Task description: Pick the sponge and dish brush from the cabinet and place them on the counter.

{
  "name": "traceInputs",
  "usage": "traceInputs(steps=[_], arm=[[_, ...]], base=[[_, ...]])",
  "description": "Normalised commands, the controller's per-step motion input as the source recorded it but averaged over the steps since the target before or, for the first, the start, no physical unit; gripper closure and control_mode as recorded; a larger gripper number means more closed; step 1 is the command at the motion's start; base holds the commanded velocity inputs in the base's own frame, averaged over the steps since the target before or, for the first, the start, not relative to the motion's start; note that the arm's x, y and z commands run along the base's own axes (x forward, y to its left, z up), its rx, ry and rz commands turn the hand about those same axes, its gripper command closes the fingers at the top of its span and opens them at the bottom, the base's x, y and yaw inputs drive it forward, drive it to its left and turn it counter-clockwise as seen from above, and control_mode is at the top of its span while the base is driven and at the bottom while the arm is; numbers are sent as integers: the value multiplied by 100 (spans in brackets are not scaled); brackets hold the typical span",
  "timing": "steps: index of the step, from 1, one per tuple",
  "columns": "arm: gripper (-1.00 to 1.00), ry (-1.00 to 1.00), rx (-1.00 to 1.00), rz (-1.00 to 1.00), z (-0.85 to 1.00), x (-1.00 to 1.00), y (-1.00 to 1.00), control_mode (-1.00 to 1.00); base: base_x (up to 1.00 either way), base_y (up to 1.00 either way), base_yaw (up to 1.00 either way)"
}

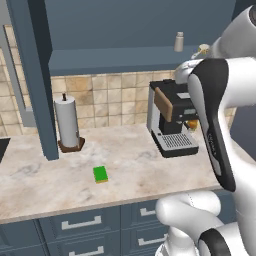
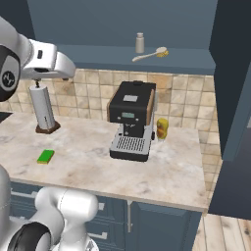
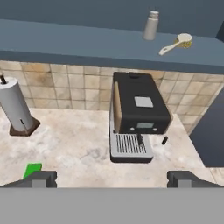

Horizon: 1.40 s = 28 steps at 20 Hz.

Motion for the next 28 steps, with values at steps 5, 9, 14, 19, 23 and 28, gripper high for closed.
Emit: traceInputs(steps=[5,9,14,19,23,28], arm=[[-100,-15,2,-11,8,10,-23,-100],[-100,-2,0,-14,21,14,-21,-100],[-100,0,0,-14,35,6,-24,-100],[-100,0,0,-15,15,9,-19,-100],[-100,0,4,-12,-7,19,-9,-100],[-100,-3,14,-10,-22,30,-7,-100]], base=[[0,0,0],[0,0,0],[0,0,0],[0,0,0],[0,0,0],[0,0,0]])
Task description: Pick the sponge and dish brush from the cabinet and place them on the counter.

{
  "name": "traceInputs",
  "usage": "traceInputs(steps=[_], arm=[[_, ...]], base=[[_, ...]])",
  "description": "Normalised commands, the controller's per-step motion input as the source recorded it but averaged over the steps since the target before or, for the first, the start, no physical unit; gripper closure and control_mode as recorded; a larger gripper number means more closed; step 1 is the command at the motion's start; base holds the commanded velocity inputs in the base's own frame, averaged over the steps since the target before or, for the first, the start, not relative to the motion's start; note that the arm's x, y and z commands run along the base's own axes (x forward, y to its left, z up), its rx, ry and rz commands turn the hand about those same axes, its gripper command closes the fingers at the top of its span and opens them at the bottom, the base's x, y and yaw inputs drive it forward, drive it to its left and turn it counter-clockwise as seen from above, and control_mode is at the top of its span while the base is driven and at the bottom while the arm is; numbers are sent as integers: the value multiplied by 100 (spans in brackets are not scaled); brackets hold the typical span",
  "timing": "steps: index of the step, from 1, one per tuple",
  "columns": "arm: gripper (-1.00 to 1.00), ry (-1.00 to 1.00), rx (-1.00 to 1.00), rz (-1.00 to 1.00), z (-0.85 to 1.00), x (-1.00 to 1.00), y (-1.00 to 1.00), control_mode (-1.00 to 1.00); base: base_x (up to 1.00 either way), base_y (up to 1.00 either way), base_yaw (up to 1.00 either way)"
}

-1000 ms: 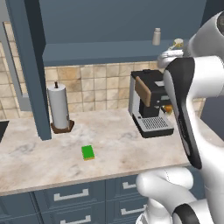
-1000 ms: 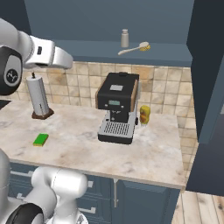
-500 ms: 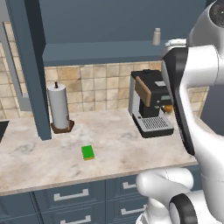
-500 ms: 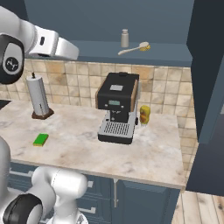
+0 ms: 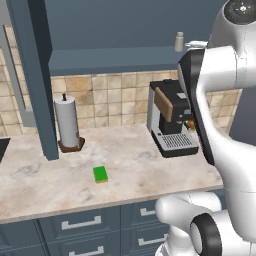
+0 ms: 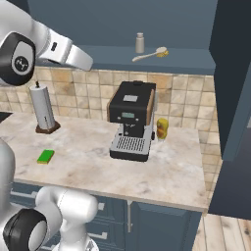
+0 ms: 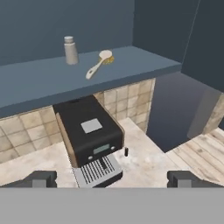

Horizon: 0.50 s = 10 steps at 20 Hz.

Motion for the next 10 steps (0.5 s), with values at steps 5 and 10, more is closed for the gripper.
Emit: traceInputs(steps=[5,10], arm=[[-100,-5,12,-6,-5,31,-6,-100],[-100,-8,5,-1,1,3,-1,-100]], base=[[0,0,0],[0,0,0]])
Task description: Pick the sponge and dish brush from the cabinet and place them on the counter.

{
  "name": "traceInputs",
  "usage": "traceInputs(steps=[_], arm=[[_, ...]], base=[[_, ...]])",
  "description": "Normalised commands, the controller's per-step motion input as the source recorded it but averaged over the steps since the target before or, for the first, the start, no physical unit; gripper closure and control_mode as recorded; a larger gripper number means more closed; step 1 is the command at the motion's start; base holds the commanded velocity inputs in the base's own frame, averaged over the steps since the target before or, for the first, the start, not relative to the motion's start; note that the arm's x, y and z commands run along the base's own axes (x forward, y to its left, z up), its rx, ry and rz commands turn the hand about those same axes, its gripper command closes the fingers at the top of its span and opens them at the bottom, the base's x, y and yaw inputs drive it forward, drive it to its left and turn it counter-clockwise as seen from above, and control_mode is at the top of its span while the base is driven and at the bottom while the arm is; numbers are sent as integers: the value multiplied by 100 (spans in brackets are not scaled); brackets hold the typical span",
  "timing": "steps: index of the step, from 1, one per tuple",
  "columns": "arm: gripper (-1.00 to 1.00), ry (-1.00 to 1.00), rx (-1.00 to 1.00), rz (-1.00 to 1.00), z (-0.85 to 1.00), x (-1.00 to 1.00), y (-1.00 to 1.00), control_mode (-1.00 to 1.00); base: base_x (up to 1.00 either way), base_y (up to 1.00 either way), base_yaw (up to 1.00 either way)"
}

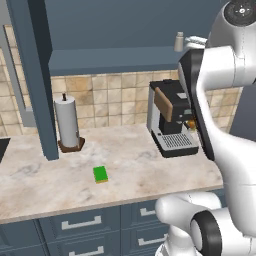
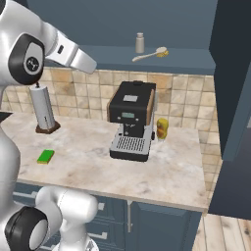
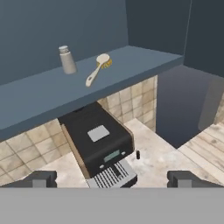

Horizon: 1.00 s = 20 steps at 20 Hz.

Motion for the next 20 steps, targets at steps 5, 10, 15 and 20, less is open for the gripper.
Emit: traceInputs(steps=[5,10,15,20], arm=[[-100,-1,-1,0,1,8,0,-100],[-100,5,-7,-4,0,46,-1,-100],[-100,5,-7,-6,-1,48,-8,-100],[-100,3,-5,-9,-7,51,-14,-100]], base=[[0,0,0],[0,0,0],[0,0,0],[0,0,0]])
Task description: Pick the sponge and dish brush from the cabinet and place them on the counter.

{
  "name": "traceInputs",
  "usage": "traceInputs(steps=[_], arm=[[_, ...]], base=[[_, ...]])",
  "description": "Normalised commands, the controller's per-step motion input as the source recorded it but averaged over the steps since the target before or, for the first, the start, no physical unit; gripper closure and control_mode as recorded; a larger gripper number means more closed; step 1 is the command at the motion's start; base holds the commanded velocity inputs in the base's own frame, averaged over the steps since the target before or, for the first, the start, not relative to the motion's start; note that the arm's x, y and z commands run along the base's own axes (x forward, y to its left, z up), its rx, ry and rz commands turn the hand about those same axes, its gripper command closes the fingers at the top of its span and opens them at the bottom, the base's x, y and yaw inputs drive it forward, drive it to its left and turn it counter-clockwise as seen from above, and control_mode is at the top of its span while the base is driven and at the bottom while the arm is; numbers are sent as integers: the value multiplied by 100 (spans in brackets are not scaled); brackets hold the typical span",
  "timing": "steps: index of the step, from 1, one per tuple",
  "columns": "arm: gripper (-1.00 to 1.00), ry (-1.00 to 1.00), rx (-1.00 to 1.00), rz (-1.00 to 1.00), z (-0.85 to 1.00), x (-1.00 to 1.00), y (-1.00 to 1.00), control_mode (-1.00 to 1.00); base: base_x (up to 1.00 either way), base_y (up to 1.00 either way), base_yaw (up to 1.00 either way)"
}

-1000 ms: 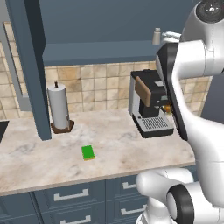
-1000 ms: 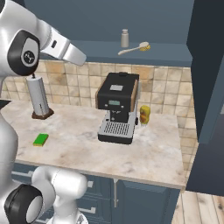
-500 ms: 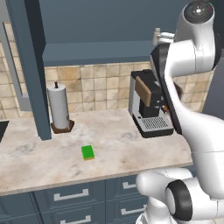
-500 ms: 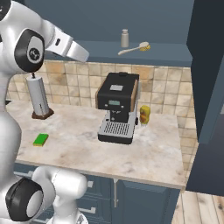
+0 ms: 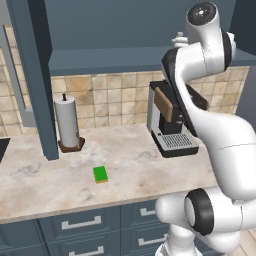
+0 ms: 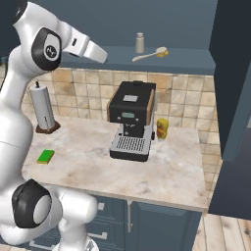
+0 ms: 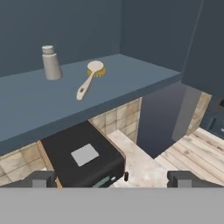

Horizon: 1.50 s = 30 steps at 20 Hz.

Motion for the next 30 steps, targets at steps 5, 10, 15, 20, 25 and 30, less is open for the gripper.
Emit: traceInputs(steps=[5,10,15,20,25,30], arm=[[-100,0,-1,-9,-14,43,-20,-100],[-100,0,0,-8,-13,46,-21,-100],[-100,0,4,-3,0,43,-23,-100],[-100,1,7,0,0,43,-29,-100],[-100,2,7,0,0,42,-29,-100],[-100,0,7,0,0,44,-25,-100]], base=[[0,0,0],[0,0,0],[0,0,0],[0,0,0],[0,0,0],[0,0,0]])
